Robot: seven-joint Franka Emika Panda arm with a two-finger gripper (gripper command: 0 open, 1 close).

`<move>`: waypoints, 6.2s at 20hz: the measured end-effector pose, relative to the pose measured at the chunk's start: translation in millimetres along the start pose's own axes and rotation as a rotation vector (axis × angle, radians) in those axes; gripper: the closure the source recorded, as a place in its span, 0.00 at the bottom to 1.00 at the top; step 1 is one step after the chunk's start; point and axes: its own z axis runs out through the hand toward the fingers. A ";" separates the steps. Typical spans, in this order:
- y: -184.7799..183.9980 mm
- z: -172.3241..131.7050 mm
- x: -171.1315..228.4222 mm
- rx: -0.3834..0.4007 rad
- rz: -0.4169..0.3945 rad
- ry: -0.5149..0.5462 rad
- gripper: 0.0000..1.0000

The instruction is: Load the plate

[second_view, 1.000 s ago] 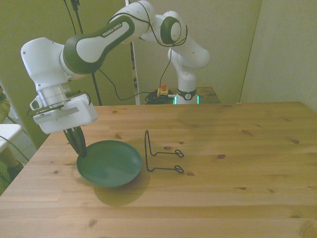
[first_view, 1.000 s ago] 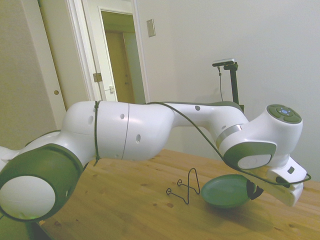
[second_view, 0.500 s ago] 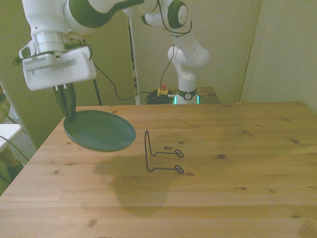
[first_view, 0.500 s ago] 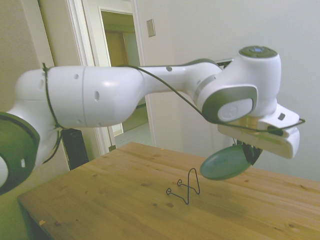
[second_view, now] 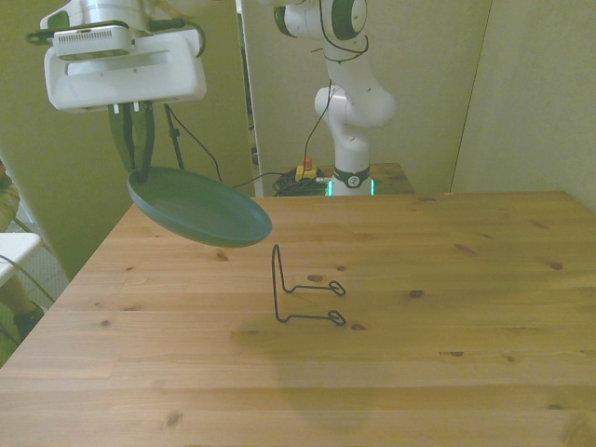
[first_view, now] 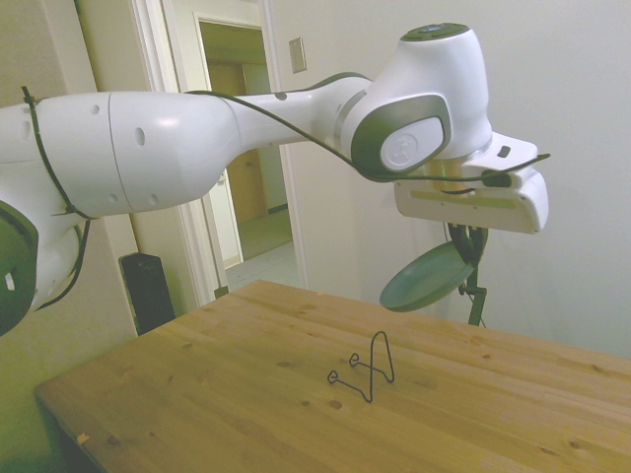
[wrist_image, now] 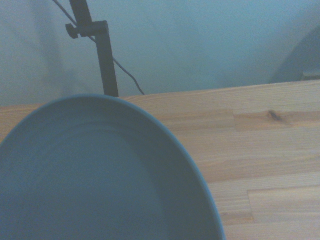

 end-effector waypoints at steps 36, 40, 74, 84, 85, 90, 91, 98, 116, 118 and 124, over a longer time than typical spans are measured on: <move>-87.6 2.7 -51.8 -0.062 -0.034 -0.006 1.00; -98.6 8.8 -64.5 -0.147 -0.096 -0.011 1.00; -73.3 -22.3 -117.5 -0.367 -0.181 0.048 1.00; -109.1 -10.9 -145.2 -0.428 -0.246 0.149 1.00; -114.6 -7.8 -150.2 -0.434 -0.254 0.153 1.00; -135.8 7.4 -175.6 -0.540 -0.325 0.229 1.00; -139.5 9.7 -180.4 -0.559 -0.338 0.247 1.00; -146.6 26.5 -205.2 -0.674 -0.418 0.352 1.00; -148.4 69.4 -232.4 -0.758 -0.480 0.435 1.00; -151.4 73.3 -234.4 -0.767 -0.492 0.454 1.00; -157.7 80.0 -241.0 -0.782 -0.515 0.479 1.00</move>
